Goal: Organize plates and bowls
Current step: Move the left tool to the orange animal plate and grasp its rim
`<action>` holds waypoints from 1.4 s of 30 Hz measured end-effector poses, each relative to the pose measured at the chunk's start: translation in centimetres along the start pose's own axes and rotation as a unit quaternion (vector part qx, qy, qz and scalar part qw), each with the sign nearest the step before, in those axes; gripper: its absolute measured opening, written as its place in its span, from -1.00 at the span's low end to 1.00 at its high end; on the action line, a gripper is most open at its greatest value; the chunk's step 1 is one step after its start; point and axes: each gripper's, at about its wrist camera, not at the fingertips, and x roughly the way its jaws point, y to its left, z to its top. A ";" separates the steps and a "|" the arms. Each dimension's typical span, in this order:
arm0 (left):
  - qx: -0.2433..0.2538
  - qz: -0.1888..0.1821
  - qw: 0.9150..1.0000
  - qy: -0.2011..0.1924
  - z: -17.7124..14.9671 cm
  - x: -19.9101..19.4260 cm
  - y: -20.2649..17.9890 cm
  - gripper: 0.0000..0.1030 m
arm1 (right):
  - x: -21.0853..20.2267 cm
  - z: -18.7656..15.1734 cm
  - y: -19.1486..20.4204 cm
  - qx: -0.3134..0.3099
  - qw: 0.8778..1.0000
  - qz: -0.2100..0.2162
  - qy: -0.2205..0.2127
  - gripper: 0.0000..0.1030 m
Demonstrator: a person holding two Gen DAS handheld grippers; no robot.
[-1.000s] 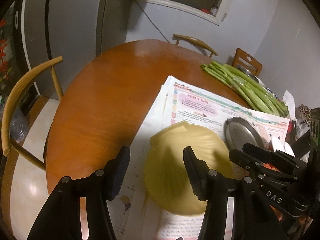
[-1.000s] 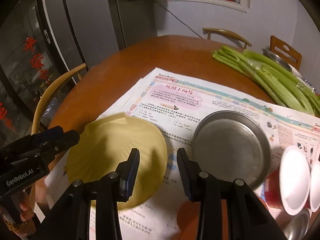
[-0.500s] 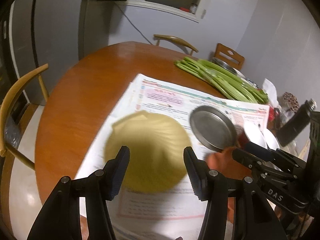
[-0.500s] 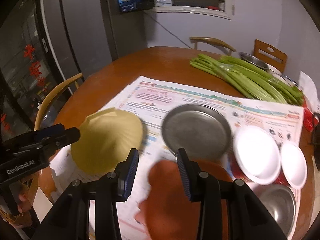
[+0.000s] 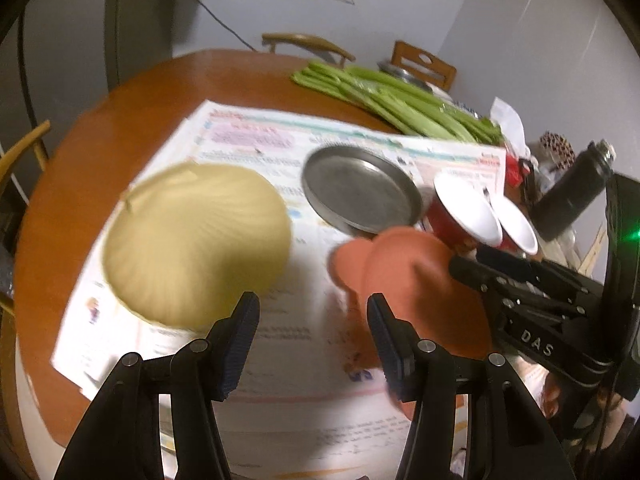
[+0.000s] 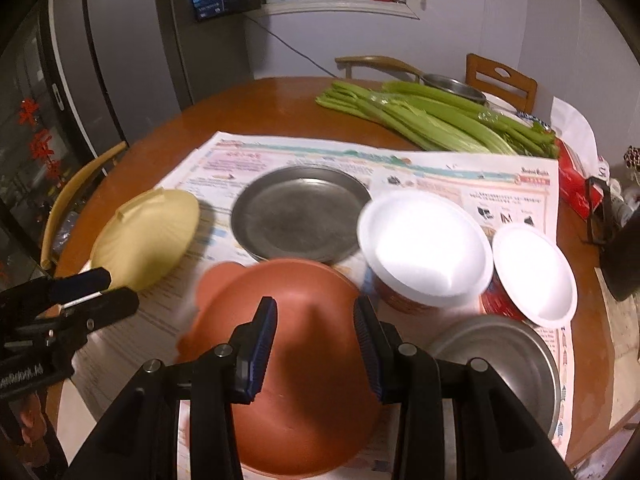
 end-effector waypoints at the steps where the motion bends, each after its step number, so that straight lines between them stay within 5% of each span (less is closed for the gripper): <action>1: 0.002 -0.001 1.000 0.006 -0.2 0.4 -0.3 0.12 | 0.1 -0.2 -0.1 -0.001 1.000 0.000 0.003 -0.23; 26: 0.049 0.021 0.997 0.057 -1.4 5.5 -3.7 0.12 | 5.2 0.1 -0.3 -0.052 0.995 -0.041 0.077 -0.23; 36: 0.023 0.063 0.997 0.045 -0.3 5.3 -0.3 0.12 | 4.2 -0.7 1.3 -0.036 0.996 0.018 0.085 -0.23; 42: -0.001 0.041 0.998 0.041 -0.3 4.2 1.3 0.12 | 3.6 -1.7 3.2 -0.047 0.994 0.035 0.088 -0.23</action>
